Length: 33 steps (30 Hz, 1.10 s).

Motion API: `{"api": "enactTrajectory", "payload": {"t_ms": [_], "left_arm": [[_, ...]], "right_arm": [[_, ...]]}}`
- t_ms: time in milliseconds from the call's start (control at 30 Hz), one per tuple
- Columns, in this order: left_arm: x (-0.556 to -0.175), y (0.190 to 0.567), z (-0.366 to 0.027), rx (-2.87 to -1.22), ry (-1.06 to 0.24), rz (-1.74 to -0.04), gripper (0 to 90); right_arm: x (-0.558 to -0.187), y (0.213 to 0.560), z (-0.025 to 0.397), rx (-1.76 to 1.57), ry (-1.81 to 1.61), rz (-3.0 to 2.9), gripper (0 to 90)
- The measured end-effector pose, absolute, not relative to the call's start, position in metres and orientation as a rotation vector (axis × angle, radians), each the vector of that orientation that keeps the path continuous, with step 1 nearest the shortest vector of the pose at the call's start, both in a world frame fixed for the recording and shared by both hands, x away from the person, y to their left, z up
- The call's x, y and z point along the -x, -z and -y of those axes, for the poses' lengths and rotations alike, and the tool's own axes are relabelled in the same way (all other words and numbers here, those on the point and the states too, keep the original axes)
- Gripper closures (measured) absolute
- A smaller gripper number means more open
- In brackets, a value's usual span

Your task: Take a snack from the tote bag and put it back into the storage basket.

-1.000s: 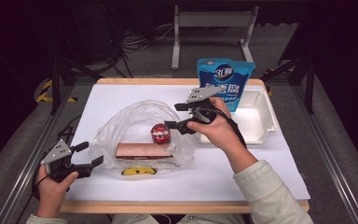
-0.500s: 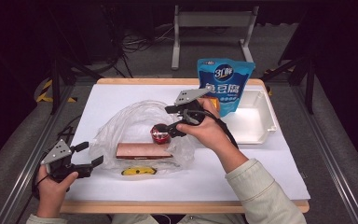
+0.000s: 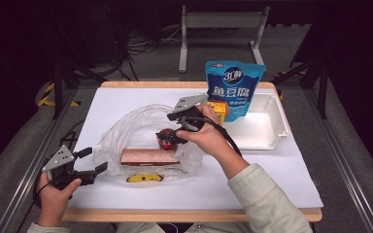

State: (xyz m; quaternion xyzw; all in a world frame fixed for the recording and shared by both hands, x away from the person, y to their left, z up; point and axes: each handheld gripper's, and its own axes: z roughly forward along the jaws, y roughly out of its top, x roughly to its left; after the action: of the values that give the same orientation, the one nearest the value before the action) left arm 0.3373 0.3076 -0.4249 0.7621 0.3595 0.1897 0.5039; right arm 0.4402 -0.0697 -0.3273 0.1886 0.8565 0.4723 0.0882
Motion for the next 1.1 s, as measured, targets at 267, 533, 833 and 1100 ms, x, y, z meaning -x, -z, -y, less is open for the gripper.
{"api": "enactTrajectory", "payload": {"t_ms": [267,533,833,1100], "left_arm": [[-0.337,0.425,-0.308,-1.841,-0.458,-0.868,16.1],[-0.338,0.425,-0.308,-1.843,-0.454,-0.865,16.0],[-0.338,0.425,-0.308,-1.845,-0.453,-0.867,16.0],[-0.337,0.425,-0.308,-1.842,-0.451,-0.871,16.0]], "right_arm": [[-0.446,0.336,0.067,-0.576,-1.36,-2.548,20.1],[-0.453,0.349,0.063,-0.572,-1.293,-2.561,19.3],[-0.457,0.359,0.061,-0.593,-1.252,-2.581,18.4],[-0.46,0.37,0.058,-0.605,-1.211,-2.607,17.9]]}}
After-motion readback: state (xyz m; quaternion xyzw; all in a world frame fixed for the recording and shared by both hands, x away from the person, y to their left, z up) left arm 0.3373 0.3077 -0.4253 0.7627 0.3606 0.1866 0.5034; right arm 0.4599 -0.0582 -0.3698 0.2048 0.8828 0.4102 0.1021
